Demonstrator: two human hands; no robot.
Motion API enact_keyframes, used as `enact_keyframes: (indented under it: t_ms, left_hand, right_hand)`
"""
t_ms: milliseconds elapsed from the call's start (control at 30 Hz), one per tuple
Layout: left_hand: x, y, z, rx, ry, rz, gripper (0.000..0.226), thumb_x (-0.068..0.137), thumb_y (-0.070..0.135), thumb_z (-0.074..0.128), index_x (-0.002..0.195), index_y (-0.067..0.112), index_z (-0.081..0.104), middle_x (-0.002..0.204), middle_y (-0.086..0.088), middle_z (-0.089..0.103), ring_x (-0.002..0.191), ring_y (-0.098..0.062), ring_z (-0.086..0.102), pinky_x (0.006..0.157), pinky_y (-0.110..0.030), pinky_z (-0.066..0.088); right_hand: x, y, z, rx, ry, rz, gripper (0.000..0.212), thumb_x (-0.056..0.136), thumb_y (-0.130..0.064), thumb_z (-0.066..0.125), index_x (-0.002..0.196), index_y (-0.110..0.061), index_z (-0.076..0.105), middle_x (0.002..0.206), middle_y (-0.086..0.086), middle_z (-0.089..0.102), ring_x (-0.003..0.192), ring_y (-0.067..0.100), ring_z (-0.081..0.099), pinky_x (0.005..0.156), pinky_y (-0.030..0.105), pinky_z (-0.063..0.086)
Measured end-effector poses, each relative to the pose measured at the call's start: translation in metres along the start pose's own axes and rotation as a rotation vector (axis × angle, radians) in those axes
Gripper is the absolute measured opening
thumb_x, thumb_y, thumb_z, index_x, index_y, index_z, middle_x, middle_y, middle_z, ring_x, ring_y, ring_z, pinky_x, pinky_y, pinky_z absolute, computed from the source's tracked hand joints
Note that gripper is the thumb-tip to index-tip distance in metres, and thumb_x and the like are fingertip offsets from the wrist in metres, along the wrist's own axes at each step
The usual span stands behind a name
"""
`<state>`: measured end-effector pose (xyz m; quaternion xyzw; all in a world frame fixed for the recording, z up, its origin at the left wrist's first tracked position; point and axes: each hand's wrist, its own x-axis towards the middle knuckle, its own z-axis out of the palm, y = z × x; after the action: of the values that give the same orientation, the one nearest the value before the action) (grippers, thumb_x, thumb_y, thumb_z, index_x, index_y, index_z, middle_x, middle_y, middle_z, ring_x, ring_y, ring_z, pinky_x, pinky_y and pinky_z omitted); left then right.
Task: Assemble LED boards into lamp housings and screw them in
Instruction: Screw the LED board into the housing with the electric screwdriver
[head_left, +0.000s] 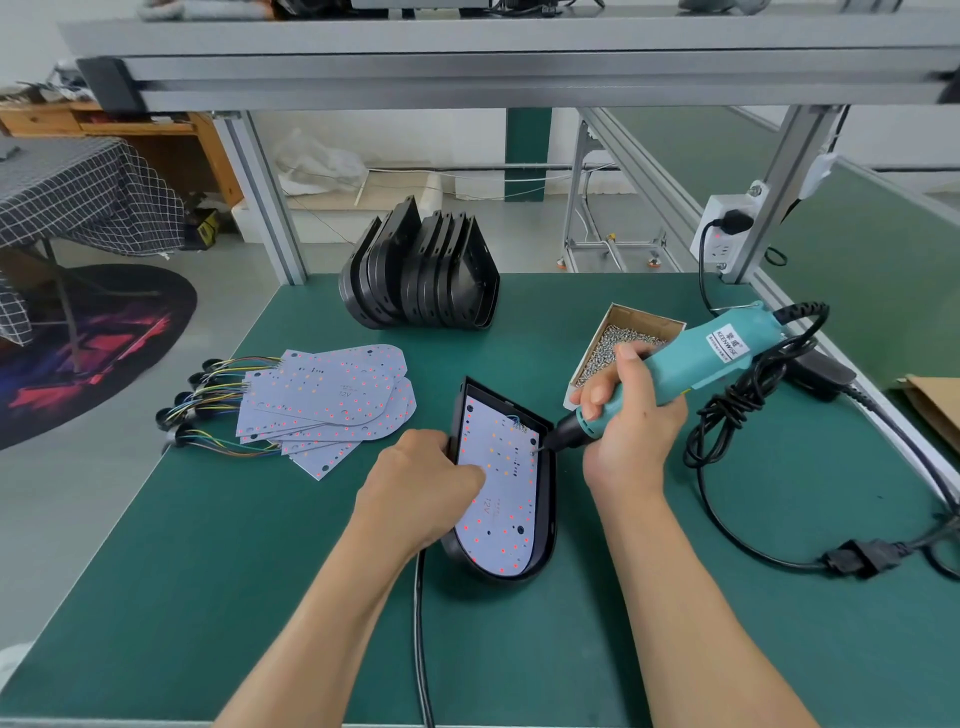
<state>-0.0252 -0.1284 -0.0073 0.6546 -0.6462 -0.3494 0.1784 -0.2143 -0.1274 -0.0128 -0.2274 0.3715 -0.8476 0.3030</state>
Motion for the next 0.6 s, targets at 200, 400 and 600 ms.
enact_keyframes:
  t_ms: [200, 400, 600]
  left_hand:
    - [-0.002, 0.002, -0.001, 0.008, 0.002, -0.002, 0.017, 0.073, 0.029, 0.065, 0.079, 0.014, 0.063, 0.078, -0.004, 0.072, 0.084, -0.031, 0.07, 0.068, -0.031, 0.051]
    - [-0.004, 0.004, -0.003, 0.009, -0.013, -0.023, 0.018, 0.073, 0.031, 0.065, 0.082, 0.015, 0.065, 0.08, -0.003, 0.073, 0.085, -0.03, 0.071, 0.073, -0.034, 0.056]
    - [-0.01, 0.006, -0.005, 0.005, -0.018, -0.021, 0.027, 0.07, 0.041, 0.062, 0.068, 0.017, 0.05, 0.062, 0.006, 0.061, 0.062, -0.023, 0.055, 0.058, -0.029, 0.041]
  right_hand:
    - [-0.001, 0.0, -0.002, 0.013, 0.016, 0.009, 0.01, 0.089, -0.023, 0.066, 0.081, -0.027, 0.062, 0.053, 0.004, 0.043, 0.044, 0.022, 0.036, 0.062, 0.043, 0.051]
    - [-0.002, -0.003, -0.002, -0.002, -0.048, 0.009, 0.017, 0.09, -0.028, 0.067, 0.104, -0.02, 0.072, 0.057, 0.007, 0.044, 0.047, 0.02, 0.038, 0.061, 0.038, 0.053]
    - [0.003, -0.028, 0.0, 0.134, -0.118, 0.009, 0.025, 0.095, -0.026, 0.06, 0.116, -0.015, 0.068, 0.058, 0.0, 0.044, 0.048, 0.016, 0.04, 0.061, 0.031, 0.05]
